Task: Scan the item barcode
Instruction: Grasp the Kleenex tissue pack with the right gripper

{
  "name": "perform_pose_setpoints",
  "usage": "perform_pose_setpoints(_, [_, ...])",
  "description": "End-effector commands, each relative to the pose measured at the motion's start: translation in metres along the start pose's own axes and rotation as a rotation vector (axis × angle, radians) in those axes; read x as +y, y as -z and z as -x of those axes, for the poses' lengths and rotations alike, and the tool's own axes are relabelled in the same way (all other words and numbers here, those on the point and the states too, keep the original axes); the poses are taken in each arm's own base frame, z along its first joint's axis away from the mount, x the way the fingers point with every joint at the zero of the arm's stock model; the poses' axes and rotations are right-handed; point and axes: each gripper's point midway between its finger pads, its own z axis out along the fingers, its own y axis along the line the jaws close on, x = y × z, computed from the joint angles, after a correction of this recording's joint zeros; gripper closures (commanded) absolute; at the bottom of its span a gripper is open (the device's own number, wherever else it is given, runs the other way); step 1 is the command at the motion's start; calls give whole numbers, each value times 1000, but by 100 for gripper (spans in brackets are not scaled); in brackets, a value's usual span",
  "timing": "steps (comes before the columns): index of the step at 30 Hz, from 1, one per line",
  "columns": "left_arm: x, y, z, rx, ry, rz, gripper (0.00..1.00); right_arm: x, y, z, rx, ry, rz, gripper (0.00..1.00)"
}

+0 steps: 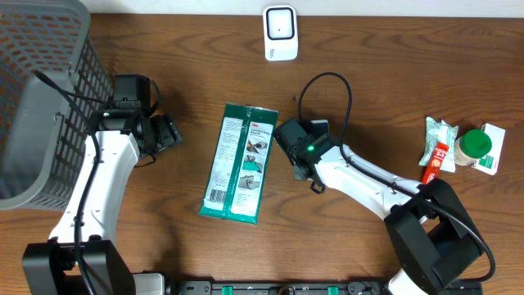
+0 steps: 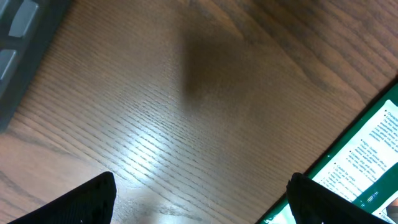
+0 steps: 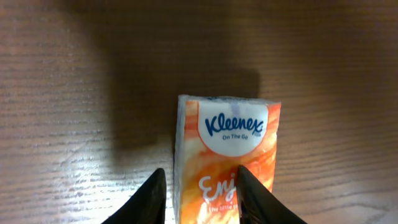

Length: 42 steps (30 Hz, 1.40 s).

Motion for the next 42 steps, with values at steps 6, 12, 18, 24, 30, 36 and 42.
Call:
perform_pose_setpoints(6, [3,2,3,-14,1,12,11,-15,-5,-6,-24,-5,-68,71])
perform_pose_setpoints(12, [3,2,3,-14,1,12,11,-17,-6,-10,-11,18,-77,78])
perform_pose_setpoints(18, [3,2,3,-14,1,12,11,-16,-7,-12,-2,59,-73,73])
perform_pose_setpoints(24, [3,2,3,-14,1,12,11,-19,-11,-22,19,68,-79,73])
perform_pose_setpoints(30, [3,2,3,-14,1,12,11,-27,-19,-38,49,116,-99,87])
perform_pose_setpoints(36, [3,2,3,-14,1,12,11,-25,2,-24,43,222,-88,99])
perform_pose_setpoints(42, [3,2,3,-14,1,12,11,-20,44,0,26,247,6,99])
